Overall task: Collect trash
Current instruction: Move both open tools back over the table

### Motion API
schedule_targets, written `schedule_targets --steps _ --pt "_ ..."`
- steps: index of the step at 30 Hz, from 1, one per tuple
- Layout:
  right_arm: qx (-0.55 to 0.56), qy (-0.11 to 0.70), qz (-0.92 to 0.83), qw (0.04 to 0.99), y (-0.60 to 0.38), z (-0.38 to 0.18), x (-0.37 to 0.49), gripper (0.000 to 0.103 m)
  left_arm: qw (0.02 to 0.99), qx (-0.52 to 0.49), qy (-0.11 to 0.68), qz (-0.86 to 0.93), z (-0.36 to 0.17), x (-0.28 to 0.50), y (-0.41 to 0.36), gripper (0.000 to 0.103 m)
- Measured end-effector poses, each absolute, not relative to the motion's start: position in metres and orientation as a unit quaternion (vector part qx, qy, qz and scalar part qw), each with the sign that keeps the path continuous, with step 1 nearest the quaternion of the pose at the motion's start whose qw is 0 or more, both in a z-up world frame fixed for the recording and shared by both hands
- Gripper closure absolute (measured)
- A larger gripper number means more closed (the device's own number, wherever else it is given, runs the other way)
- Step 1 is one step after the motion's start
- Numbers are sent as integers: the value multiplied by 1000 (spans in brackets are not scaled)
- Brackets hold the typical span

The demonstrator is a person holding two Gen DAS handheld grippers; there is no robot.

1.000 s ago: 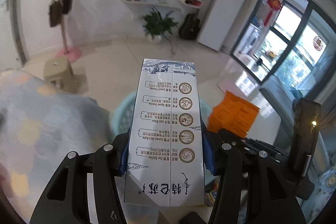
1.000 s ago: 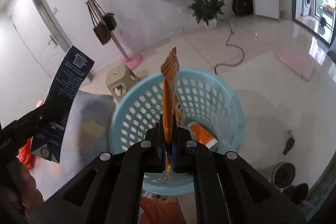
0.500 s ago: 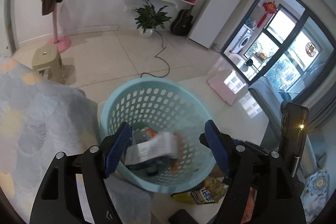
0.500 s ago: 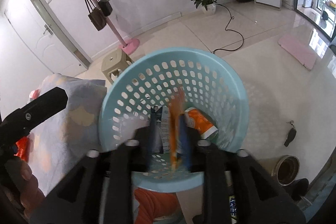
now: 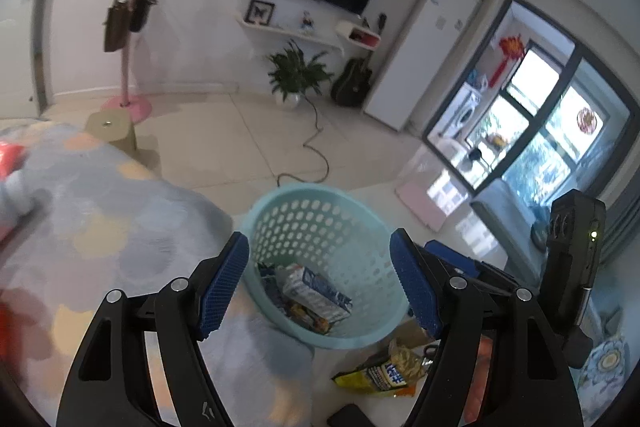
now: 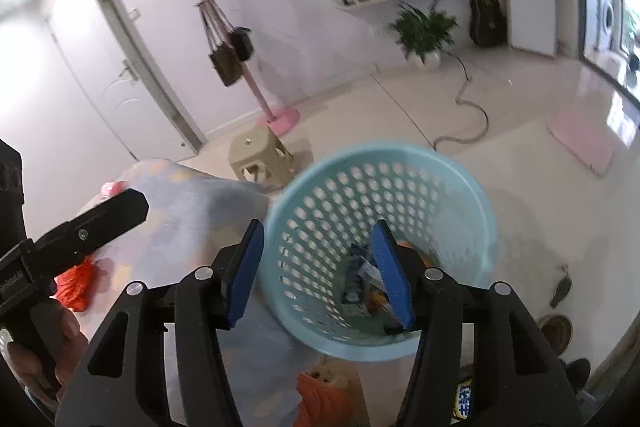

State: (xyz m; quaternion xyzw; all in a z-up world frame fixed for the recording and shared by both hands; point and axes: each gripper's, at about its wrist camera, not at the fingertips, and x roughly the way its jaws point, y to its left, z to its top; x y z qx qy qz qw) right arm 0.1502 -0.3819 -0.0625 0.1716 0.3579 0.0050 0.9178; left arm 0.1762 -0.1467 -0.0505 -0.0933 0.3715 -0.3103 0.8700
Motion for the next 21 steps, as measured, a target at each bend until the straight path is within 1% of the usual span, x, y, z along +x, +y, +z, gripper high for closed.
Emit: schedule_targets --steps 5,9,14,19,21 --pt "151 329 35 932 -347 -37 146 43 880 -116 362 -284 -39 161 -102 31" --pt "138 321 65 935 -314 -25 146 43 898 -127 339 -249 -24 142 -54 31" --pt "114 320 106 935 -265 -14 148 42 920 -131 321 -183 -9 117 5 31" --pt "90 326 148 929 -209 -11 147 41 923 -168 319 -133 -13 92 64 31" --pt "79 336 164 924 -185 -13 145 41 925 -168 322 -107 -15 85 87 31"
